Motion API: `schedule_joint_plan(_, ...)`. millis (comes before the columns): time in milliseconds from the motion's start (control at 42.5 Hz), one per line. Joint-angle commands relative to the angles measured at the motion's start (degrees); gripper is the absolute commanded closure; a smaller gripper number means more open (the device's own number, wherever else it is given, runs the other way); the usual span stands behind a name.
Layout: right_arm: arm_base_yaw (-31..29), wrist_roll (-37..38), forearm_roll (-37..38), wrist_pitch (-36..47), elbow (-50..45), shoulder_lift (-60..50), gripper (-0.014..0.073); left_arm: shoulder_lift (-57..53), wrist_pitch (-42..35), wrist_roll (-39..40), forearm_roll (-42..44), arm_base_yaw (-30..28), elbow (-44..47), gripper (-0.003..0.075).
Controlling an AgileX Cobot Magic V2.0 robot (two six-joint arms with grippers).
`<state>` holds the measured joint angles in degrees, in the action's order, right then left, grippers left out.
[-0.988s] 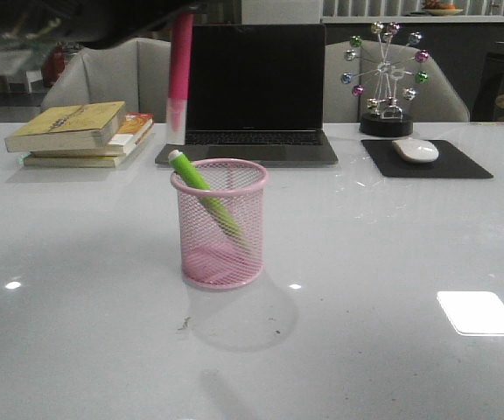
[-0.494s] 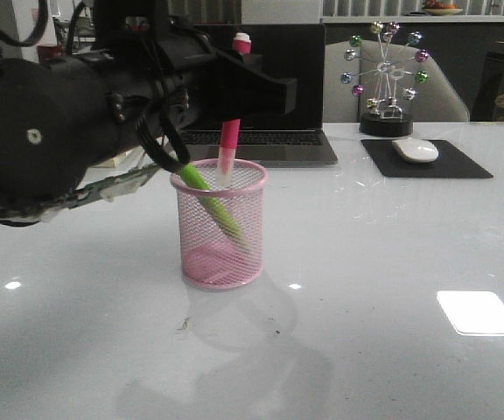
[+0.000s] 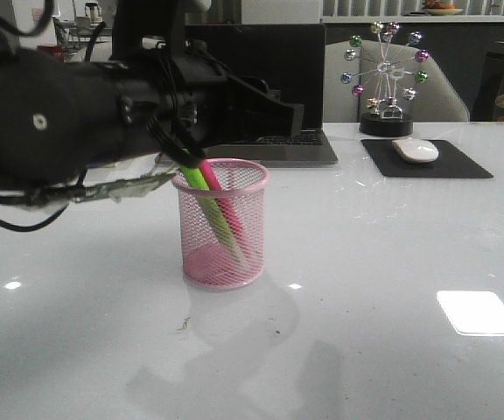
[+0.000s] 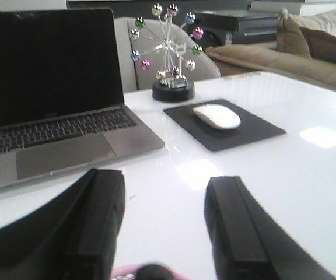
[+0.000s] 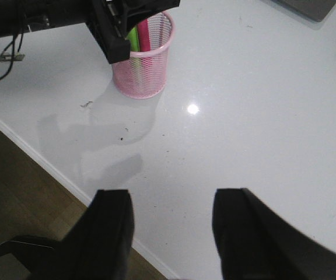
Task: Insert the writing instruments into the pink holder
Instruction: 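Carry the pink marker over the pink holder and release it inside, then withdraw the left gripper up and away from the holder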
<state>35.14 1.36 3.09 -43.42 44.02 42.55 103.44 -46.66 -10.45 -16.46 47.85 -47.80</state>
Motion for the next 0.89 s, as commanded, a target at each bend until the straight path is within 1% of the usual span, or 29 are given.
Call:
schedule_joint_plan(0,-0.16,0.14,0.88,3.59,1.58,-0.3,0.0158,-8.73,5.76,-1.11,0.34,-0.87,-1.43,0.0314)
schedule_joint_plan(47,-0.16,0.14,0.88,3.59,1.58,-0.3,0.0158,-11.98,12.28,-2.98,0.34,-1.67,-1.43,0.0316)
schedule_joint_plan(71,-0.16,0.14,0.88,3.59,1.58,-0.3,0.0158,-13.39,13.95,-3.76,0.34,-2.05,-1.43,0.0316)
schedule_joint_plan(141,-0.16,0.14,0.88,3.59,1.58,-0.3,0.0158,-19.96,25.93,-6.26,0.45,-4.12,-1.43,0.0316)
schedule_joint_plan(306,-0.16,0.14,0.88,3.59,1.58,-0.3,0.0158,-32.04,48.89,-6.26,1.03,-8.4,-1.43,0.0316)
schedule_joint_plan(447,-0.16,0.14,0.88,3.59,1.58,-0.3,0.0158,-42.21,65.01,-6.34,5.31,-11.47,-1.43,0.0316)
schedule_joint_plan(565,-0.16,0.14,0.88,3.59,1.58,-0.3,0.0158,-49.93,76.24,-5.11,9.39,-13.99,-1.43,0.0316)
schedule_joint_plan(753,-0.16,0.14,0.88,3.54,1.58,-0.3,0.0158,-56.88,91.66,4.05,17.37,-17.5,-1.43,0.0316)
schedule_joint_plan(824,-0.16,0.14,0.88,3.6,1.58,-0.3,0.0158,-58.46,95.26,8.57,20.34,-18.24,-1.43,0.0316)
schedule_joint_plan(871,-0.16,0.14,0.88,3.68,1.58,-0.3,0.0158,-59.75,96.39,9.46,21.07,-18.5,-1.17,0.0316)
